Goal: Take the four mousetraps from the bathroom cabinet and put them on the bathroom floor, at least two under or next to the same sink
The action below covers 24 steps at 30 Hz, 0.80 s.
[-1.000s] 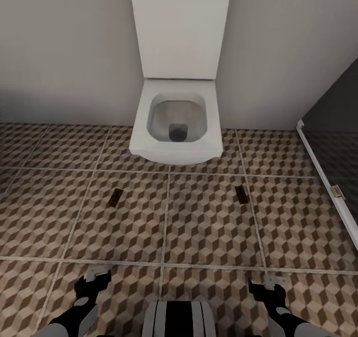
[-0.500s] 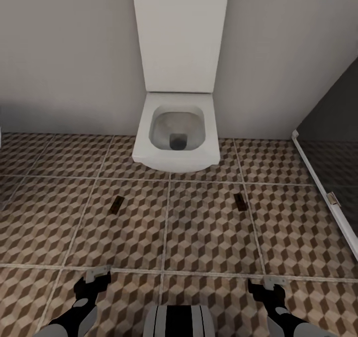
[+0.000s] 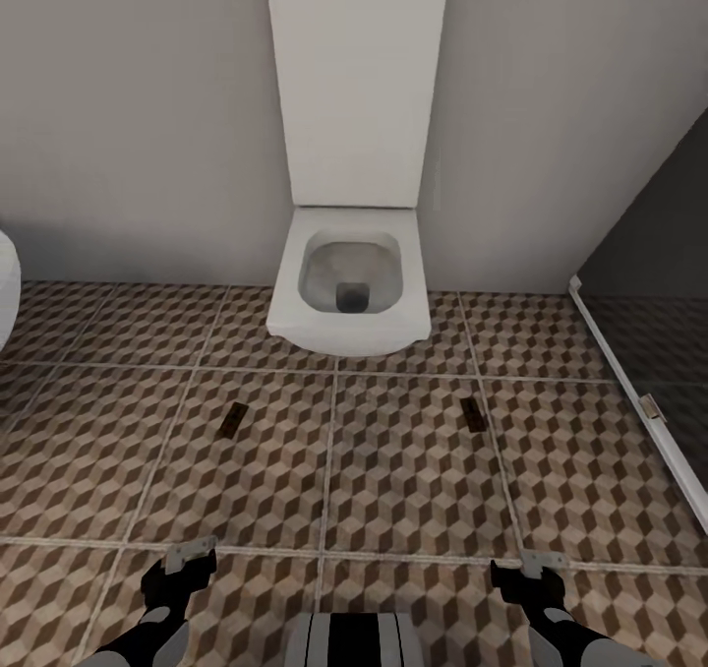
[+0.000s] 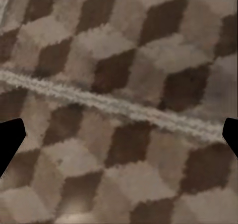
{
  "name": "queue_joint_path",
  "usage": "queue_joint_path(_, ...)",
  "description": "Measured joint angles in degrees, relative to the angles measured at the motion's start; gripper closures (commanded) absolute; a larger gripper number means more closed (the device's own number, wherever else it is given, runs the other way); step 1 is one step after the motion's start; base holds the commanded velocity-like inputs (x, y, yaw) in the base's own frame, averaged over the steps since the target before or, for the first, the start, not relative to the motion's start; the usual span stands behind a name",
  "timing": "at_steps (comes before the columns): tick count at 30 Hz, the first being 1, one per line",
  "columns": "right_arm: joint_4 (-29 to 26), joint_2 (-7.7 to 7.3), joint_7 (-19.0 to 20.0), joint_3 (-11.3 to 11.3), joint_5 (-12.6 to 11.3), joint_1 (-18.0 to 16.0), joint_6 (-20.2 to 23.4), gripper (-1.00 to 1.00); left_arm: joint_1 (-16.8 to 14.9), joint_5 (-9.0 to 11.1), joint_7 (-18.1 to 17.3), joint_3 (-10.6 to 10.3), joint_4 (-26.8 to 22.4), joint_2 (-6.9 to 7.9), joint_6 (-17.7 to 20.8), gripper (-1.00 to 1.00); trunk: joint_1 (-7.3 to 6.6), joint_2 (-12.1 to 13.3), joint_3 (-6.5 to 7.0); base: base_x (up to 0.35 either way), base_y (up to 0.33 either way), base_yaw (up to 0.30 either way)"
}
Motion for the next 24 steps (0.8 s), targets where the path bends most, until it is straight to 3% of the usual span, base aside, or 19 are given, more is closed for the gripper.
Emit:
queue_joint_path(7,0.0,-0.09,0.1,0.0,0.0,0.0,1.1,-1.0,0.0,0.1,0.0,0.0,1.2,-0.02,-2.4,-1.0,-0.18,0.1,1.55,0.0,0.0,0.0)
queue_joint_path(24,0.0,-0.12,0.1,0.0,0.0,0.0,1.3,-1.0,0.0,0.1,0.4,0.1,1.5,-0.14,-2.9,-1.0,-0.62,0.3,5.32,0.0,0.0,0.0)
